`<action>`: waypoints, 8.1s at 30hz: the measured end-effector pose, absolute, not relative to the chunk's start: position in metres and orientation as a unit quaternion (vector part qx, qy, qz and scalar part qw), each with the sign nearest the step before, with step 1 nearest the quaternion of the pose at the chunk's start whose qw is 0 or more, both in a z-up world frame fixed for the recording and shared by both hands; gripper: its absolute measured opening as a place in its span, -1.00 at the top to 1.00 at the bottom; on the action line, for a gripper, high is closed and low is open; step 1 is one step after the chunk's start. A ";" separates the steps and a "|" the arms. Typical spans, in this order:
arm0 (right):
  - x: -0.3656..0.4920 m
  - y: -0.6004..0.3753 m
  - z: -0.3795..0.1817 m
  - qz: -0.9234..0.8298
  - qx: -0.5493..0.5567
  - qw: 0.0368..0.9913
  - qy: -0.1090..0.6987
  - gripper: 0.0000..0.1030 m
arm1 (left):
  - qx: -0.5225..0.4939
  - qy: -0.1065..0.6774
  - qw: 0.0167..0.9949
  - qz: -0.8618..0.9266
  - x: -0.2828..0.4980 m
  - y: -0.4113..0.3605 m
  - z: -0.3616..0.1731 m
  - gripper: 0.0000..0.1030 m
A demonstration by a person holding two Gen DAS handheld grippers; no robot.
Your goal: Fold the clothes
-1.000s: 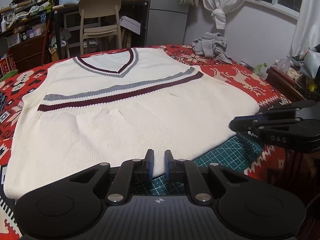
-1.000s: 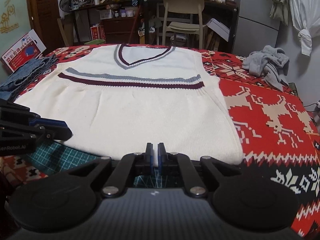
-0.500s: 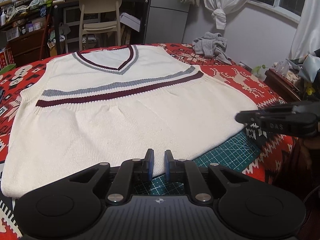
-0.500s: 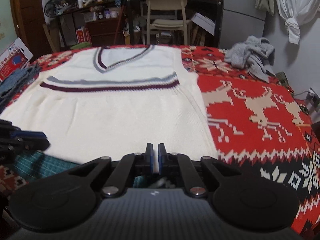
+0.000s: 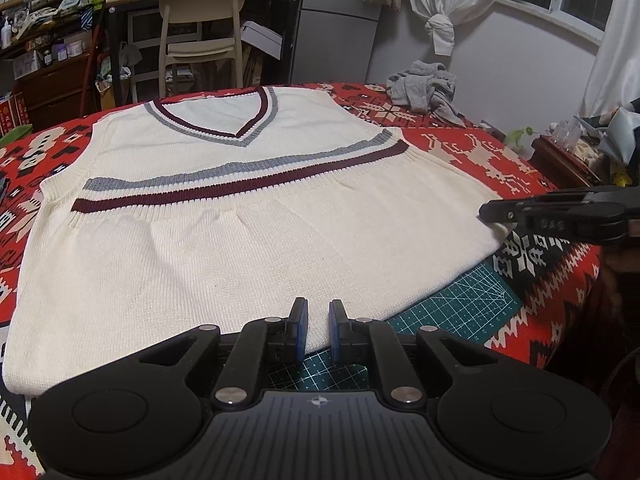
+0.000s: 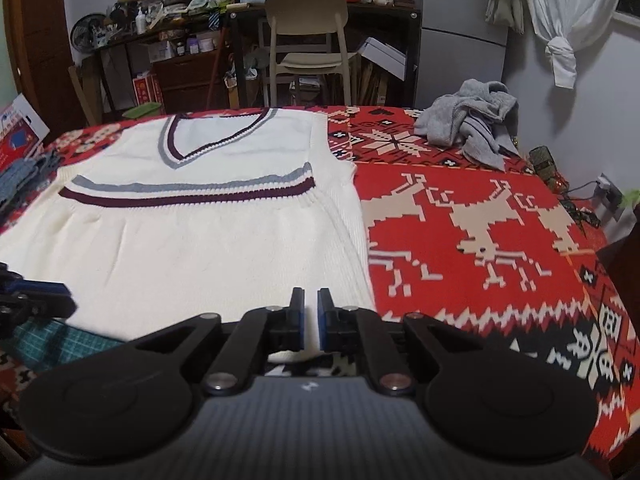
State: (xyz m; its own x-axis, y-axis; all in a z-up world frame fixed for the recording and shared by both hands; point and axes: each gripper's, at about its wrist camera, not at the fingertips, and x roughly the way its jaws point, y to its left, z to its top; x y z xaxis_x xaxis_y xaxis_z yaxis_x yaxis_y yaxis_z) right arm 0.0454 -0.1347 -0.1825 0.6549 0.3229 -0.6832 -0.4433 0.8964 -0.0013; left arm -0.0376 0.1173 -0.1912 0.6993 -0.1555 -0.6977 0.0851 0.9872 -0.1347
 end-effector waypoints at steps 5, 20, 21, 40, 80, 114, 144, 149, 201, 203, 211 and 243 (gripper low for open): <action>0.043 -0.144 -0.190 0.204 -0.090 0.907 0.358 0.92 | -0.047 0.382 0.921 -0.066 -0.038 0.118 -0.191 0.78; 0.033 -0.163 -0.183 0.170 -0.076 0.911 0.368 0.86 | -0.047 0.382 0.920 -0.069 -0.036 0.119 -0.191 0.78; 0.032 -0.164 -0.181 0.165 -0.075 0.913 0.365 0.86 | -0.047 0.382 0.920 -0.069 -0.036 0.119 -0.191 0.77; 0.016 -0.127 -0.170 0.236 -0.037 0.902 0.359 0.84 | -0.052 0.375 0.924 -0.062 -0.038 0.116 -0.191 0.61; 0.006 -0.052 -0.190 0.327 -0.071 0.871 0.359 0.85 | -0.321 0.359 0.875 0.048 -0.066 0.223 -0.202 0.95; 0.007 -0.053 -0.190 0.333 -0.075 0.869 0.359 0.85 | -0.372 0.321 0.851 0.183 -0.120 0.275 -0.199 0.95; 0.038 -0.183 -0.162 0.170 -0.033 0.914 0.367 0.57 | -0.282 0.351 0.872 0.192 -0.119 0.279 -0.189 0.50; 0.048 -0.202 -0.173 0.163 0.016 0.907 0.387 0.46 | -0.283 0.347 0.874 0.190 -0.116 0.281 -0.189 0.51; -0.018 -0.104 -0.152 0.343 -0.027 0.856 0.386 0.70 | -0.155 0.379 0.912 -0.025 -0.107 0.184 -0.165 0.90; -0.027 -0.081 -0.159 0.368 -0.036 0.845 0.386 0.81 | -0.166 0.397 0.902 -0.037 -0.097 0.173 -0.178 0.90; -0.023 -0.069 -0.183 0.381 -0.001 0.827 0.413 0.81 | -0.240 0.392 0.888 0.005 -0.116 0.204 -0.196 0.94; 0.026 -0.229 -0.191 0.197 0.209 0.855 0.433 0.78 | -0.391 0.337 0.849 0.111 -0.162 0.279 -0.182 0.94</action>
State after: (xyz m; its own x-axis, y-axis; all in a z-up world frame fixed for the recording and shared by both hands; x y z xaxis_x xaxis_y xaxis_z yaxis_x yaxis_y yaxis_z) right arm 0.0262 -0.2293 -0.1911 0.5479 0.5181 -0.6568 -0.1565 0.8348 0.5279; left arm -0.1620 0.2790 -0.1819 0.7482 -0.0750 -0.6592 -0.4525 0.6689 -0.5898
